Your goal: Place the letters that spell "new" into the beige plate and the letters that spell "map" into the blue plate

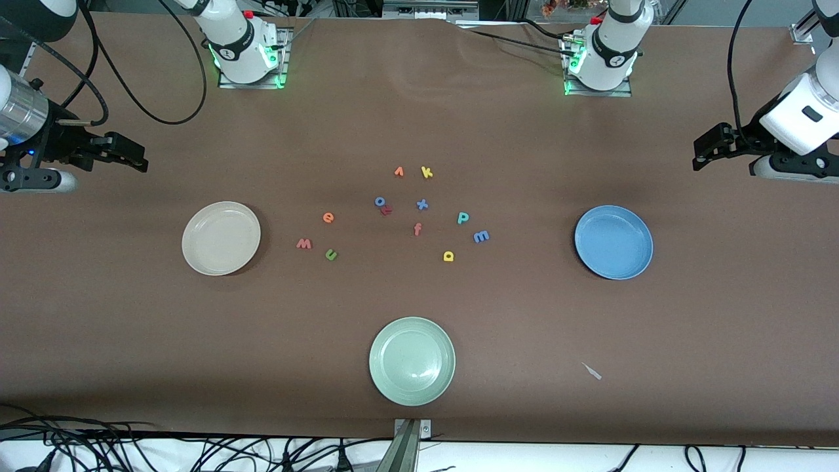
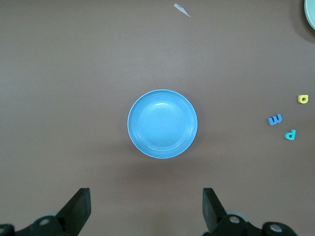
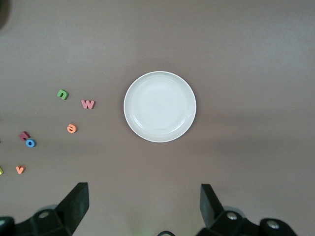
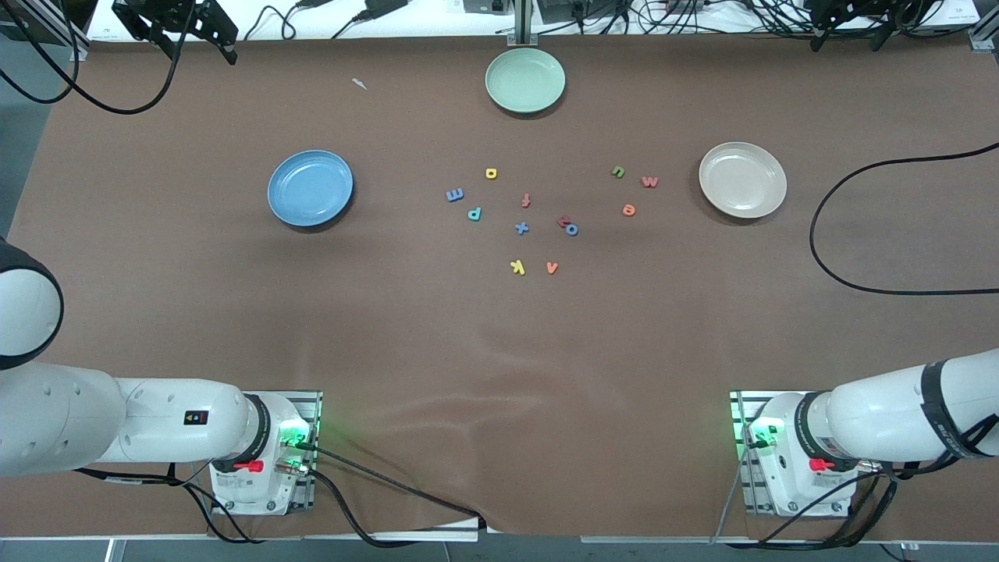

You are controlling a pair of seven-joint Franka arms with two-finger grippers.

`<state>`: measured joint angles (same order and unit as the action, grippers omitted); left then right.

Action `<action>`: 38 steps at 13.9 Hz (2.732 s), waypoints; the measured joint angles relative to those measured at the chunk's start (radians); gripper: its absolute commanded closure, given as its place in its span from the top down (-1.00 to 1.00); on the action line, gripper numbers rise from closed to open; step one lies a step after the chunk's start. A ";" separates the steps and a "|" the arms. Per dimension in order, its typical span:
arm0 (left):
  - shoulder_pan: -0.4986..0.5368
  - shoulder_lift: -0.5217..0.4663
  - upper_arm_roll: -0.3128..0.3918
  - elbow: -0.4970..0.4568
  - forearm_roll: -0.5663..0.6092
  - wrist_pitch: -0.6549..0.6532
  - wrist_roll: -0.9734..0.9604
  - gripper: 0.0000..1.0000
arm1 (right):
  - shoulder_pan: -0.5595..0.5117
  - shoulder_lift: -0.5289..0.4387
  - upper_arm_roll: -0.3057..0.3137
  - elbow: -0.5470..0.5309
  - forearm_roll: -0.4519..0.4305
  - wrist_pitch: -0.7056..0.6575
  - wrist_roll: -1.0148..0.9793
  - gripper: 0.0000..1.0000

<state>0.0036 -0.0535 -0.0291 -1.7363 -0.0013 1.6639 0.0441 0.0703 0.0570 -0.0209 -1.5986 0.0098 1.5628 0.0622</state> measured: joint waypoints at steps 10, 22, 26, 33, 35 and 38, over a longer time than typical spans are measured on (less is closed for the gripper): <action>0.000 0.000 0.000 0.000 0.000 0.000 0.000 1.00 | 0.000 0.000 0.000 0.000 0.000 0.000 0.000 1.00; 0.000 0.000 0.000 0.000 0.000 0.000 0.000 1.00 | 0.008 0.011 0.008 0.000 0.006 0.003 0.000 1.00; 0.000 0.000 0.000 0.000 0.000 0.000 0.000 1.00 | 0.050 0.066 0.012 -0.002 0.011 0.031 0.000 1.00; 0.000 0.001 -0.001 0.000 0.000 -0.020 0.000 1.00 | 0.192 0.192 0.016 -0.004 0.027 0.090 0.035 1.00; 0.000 0.001 -0.002 0.000 0.000 -0.021 0.000 1.00 | 0.218 0.213 0.016 -0.004 0.029 0.096 0.081 1.00; 0.000 0.001 -0.005 0.000 0.000 -0.021 0.000 1.00 | 0.235 0.234 0.016 -0.008 0.029 0.131 0.115 1.00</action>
<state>0.0039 -0.0521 -0.0339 -1.7358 -0.0014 1.6426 0.0441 0.3054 0.2912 -0.0050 -1.6066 0.0388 1.6939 0.1775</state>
